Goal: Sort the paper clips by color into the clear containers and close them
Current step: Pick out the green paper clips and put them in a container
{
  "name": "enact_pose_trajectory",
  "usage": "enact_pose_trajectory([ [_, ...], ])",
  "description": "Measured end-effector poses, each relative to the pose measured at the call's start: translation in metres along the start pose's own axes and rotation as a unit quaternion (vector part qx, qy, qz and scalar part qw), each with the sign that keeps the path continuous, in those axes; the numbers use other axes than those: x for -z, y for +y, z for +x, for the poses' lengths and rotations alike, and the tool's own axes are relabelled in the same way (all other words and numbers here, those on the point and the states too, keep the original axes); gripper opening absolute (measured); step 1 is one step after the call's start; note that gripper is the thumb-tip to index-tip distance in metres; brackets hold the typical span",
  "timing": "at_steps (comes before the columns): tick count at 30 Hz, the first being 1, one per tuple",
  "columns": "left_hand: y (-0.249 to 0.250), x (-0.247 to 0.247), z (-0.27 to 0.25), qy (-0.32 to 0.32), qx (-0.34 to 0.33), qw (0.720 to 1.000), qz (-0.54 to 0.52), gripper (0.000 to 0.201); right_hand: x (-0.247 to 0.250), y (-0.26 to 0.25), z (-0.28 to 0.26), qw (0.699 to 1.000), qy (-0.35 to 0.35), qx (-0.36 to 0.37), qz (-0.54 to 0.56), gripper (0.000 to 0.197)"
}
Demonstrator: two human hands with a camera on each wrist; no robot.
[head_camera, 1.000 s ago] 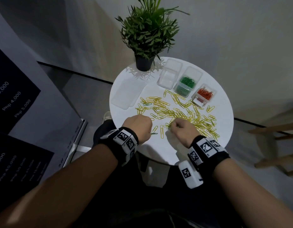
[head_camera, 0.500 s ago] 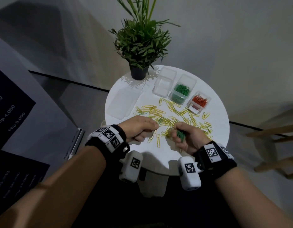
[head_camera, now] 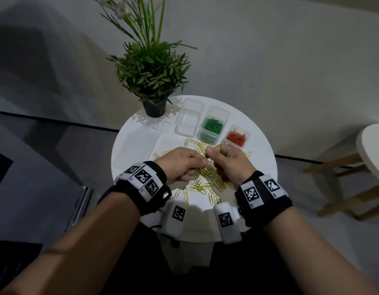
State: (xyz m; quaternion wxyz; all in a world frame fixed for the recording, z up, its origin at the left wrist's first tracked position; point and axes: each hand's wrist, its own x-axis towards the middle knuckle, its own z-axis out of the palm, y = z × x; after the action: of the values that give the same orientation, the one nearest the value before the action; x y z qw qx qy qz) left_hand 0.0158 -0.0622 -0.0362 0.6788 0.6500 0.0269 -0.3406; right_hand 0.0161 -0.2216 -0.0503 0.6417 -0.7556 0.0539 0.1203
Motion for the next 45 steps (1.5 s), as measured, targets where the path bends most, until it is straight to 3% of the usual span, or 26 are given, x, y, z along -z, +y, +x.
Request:
enact_pose_trajectory([
  [3,0.003,-0.006,0.000,0.027,-0.007,0.998,0.050,0.027,-0.001,0.001,0.004,0.999,0.016,-0.013,0.024,0.025],
  [6,0.006,-0.006,0.005,0.051,-0.023,0.997,0.046,0.019,-0.003,-0.001,0.007,0.988,0.023,-0.099,0.117,0.026],
  [11,0.013,-0.008,0.010,0.069,-0.045,0.997,0.008,0.013,-0.007,0.012,0.004,0.920,-0.036,-0.230,0.316,0.013],
  [14,0.016,-0.011,0.011,0.073,-0.061,0.995,0.018,0.005,-0.009,0.016,0.004,0.881,-0.095,-0.239,0.396,0.029],
  [17,0.017,-0.006,0.017,0.086,-0.089,0.992,0.022,0.014,-0.007,0.013,0.012,0.865,-0.126,-0.229,0.428,0.043],
  [21,0.029,0.001,0.019,0.113,-0.107,0.986,0.054,0.015,0.000,0.013,0.017,0.874,-0.150,-0.214,0.410,0.032],
  [23,0.030,0.004,0.020,0.117,-0.110,0.985,0.064,0.018,0.005,0.012,0.019,0.861,-0.147,-0.211,0.438,0.020],
  [28,0.023,0.005,0.024,0.099,-0.085,0.988,0.084,0.011,0.005,0.011,0.024,0.867,-0.127,-0.211,0.433,0.034],
  [32,0.017,0.007,0.027,0.089,-0.087,0.984,0.129,0.017,0.004,0.006,0.028,0.903,-0.134,-0.198,0.357,0.041],
  [37,0.013,0.009,0.031,0.132,-0.110,0.963,0.207,0.011,0.010,0.004,0.026,0.933,-0.128,-0.181,0.283,0.012],
  [40,0.014,0.013,0.032,0.164,-0.110,0.959,0.204,0.011,0.018,0.011,0.026,0.939,-0.103,-0.164,0.285,0.015],
  [42,0.014,0.022,0.034,0.174,-0.090,0.950,0.245,0.010,0.027,0.013,0.029,0.940,-0.078,-0.164,0.288,0.017],
  [45,0.009,0.038,0.038,0.130,-0.014,0.920,0.368,0.014,0.050,0.010,0.037,0.943,-0.041,-0.165,0.287,0.022],
])
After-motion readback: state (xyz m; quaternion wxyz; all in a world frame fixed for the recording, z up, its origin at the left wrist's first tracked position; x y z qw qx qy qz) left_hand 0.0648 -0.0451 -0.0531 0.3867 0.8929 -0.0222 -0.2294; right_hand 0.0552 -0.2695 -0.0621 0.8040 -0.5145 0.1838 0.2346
